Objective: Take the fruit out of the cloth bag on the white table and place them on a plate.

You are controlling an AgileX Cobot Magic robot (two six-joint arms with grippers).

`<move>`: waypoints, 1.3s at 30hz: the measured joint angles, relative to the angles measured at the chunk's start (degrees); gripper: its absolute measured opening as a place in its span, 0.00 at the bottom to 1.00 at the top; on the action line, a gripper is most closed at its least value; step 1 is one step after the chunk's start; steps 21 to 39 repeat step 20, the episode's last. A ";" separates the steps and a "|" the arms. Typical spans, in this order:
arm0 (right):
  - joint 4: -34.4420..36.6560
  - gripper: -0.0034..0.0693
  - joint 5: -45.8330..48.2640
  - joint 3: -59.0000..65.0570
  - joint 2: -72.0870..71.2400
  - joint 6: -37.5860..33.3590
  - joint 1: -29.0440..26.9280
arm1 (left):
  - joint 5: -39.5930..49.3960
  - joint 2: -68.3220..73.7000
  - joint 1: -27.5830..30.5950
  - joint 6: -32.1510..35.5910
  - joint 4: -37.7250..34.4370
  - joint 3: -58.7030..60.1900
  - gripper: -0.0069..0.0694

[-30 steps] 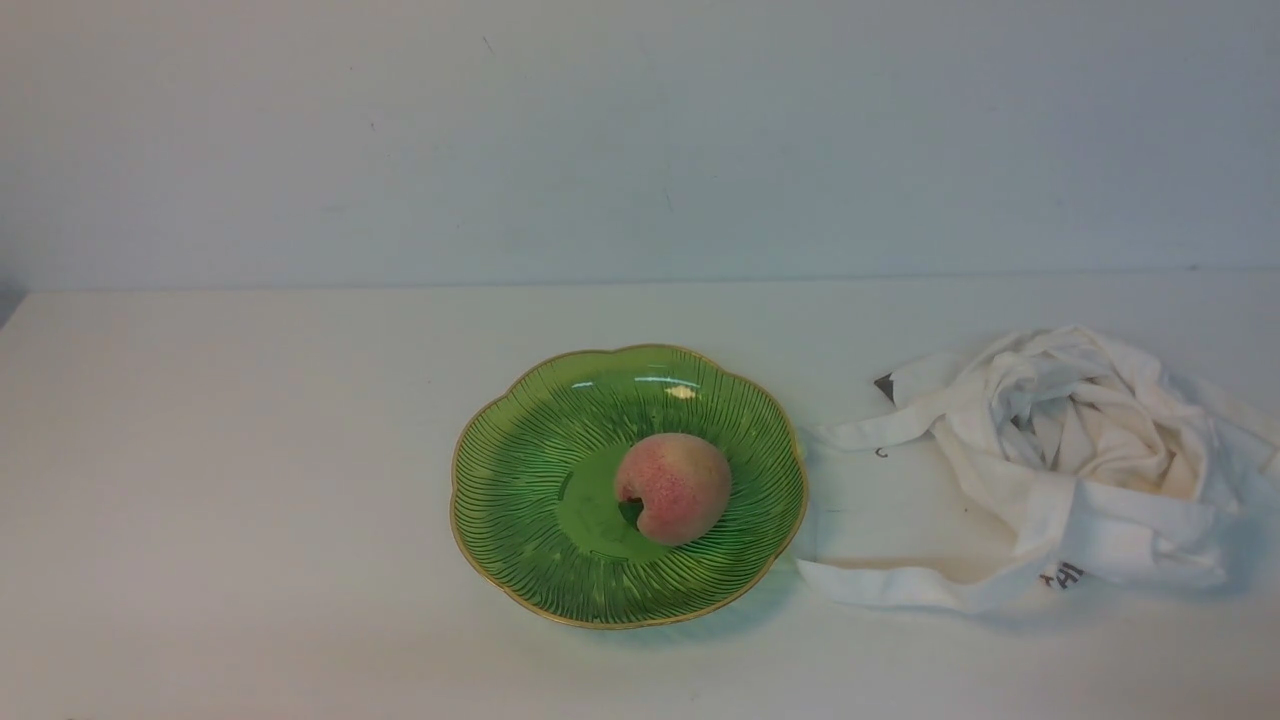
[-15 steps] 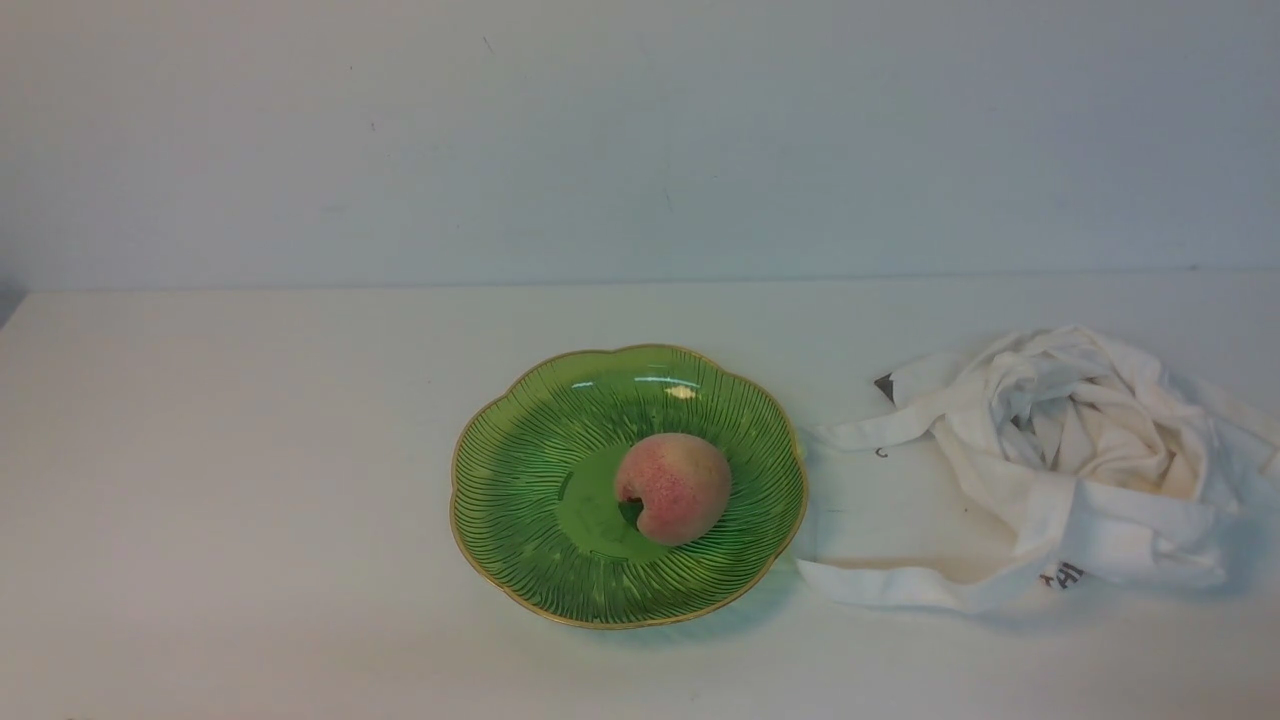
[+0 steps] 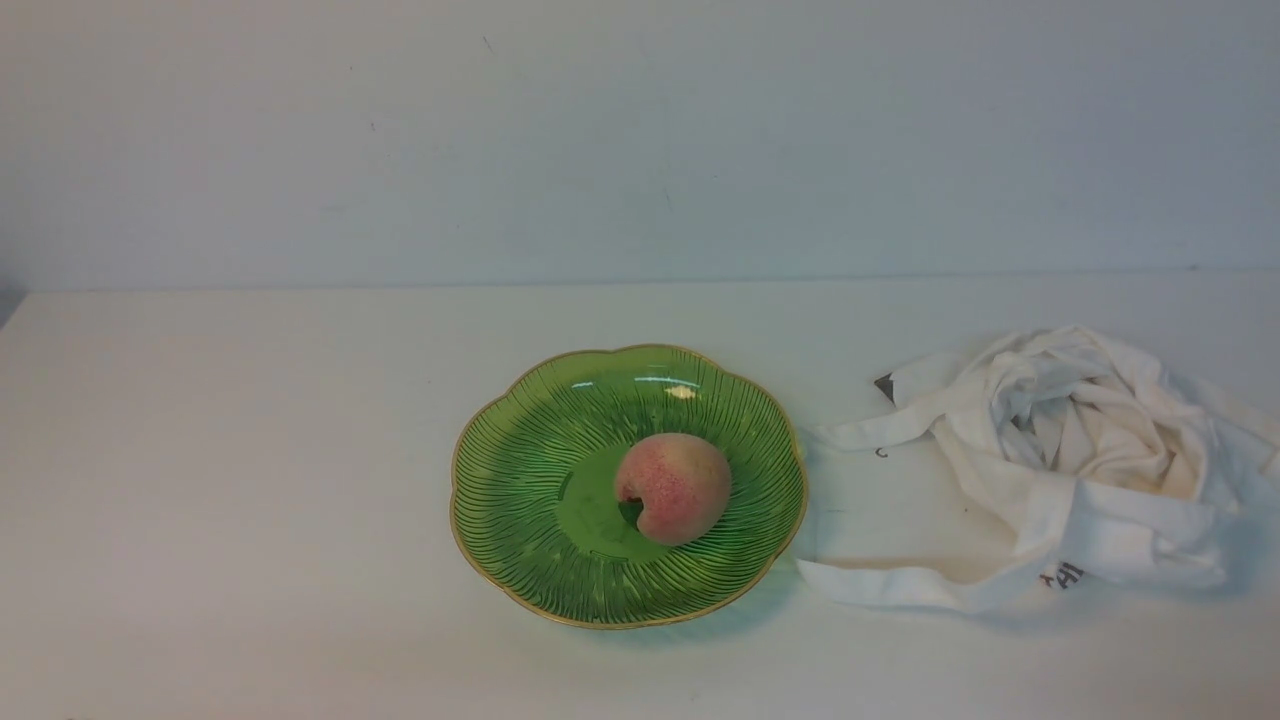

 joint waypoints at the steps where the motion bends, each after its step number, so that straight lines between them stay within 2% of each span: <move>1: 0.00 0.03 0.00 0.00 0.00 0.20 0.00 | 0.00 0.00 0.00 0.00 0.00 0.00 0.08; 39: 0.00 0.03 0.00 0.00 0.00 1.23 0.00 | 0.00 0.00 0.00 0.00 0.00 0.00 0.08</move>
